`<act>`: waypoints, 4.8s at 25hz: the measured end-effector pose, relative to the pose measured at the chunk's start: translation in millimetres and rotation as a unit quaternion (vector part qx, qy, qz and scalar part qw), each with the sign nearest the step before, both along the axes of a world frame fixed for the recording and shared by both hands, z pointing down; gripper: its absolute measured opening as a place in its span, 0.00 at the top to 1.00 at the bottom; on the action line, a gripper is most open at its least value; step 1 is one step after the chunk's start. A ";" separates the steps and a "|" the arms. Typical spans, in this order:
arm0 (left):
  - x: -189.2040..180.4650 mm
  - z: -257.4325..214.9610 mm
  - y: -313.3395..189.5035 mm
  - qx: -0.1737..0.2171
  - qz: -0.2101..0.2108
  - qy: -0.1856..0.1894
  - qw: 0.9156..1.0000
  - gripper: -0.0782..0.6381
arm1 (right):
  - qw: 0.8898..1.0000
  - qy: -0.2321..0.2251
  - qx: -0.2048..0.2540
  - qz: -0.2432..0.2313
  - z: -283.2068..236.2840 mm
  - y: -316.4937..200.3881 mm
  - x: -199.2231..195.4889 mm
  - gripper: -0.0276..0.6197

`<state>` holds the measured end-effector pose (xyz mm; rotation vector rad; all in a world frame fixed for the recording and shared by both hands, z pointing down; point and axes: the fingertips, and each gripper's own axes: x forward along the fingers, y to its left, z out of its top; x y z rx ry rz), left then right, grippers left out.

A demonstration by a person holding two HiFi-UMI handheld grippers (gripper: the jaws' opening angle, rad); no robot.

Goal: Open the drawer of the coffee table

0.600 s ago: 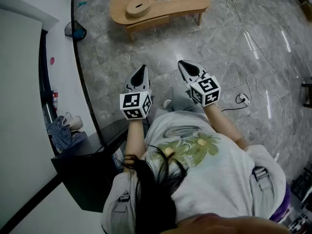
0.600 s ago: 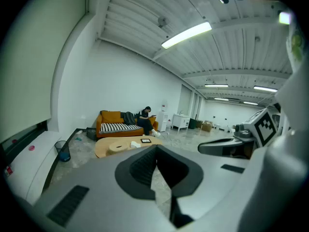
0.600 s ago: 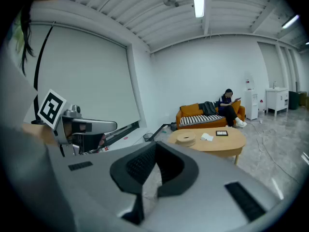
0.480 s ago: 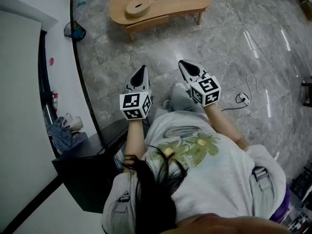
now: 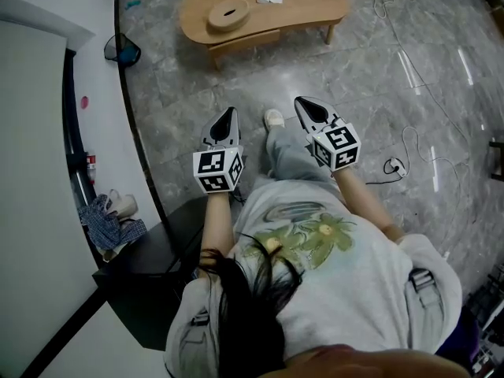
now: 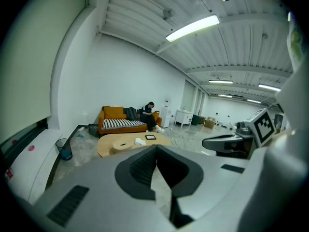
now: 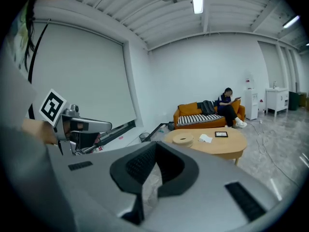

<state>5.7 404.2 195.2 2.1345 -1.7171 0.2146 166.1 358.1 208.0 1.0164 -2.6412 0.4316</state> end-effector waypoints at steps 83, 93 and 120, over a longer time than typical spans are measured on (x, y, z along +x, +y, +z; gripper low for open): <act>-162.1 335.8 -367.3 -0.244 0.040 -0.140 0.959 0.54 | 0.956 0.224 -0.161 -0.102 324.3 -423.6 -57.7 0.70; -173.3 393.9 -382.9 -0.282 0.054 -0.159 0.945 0.53 | 0.948 0.240 -0.184 -0.101 368.9 -434.9 -54.5 0.66; -193.5 505.4 -384.4 -0.353 0.108 -0.236 0.899 0.46 | 0.922 0.291 -0.237 -0.097 482.4 -446.8 -43.5 0.60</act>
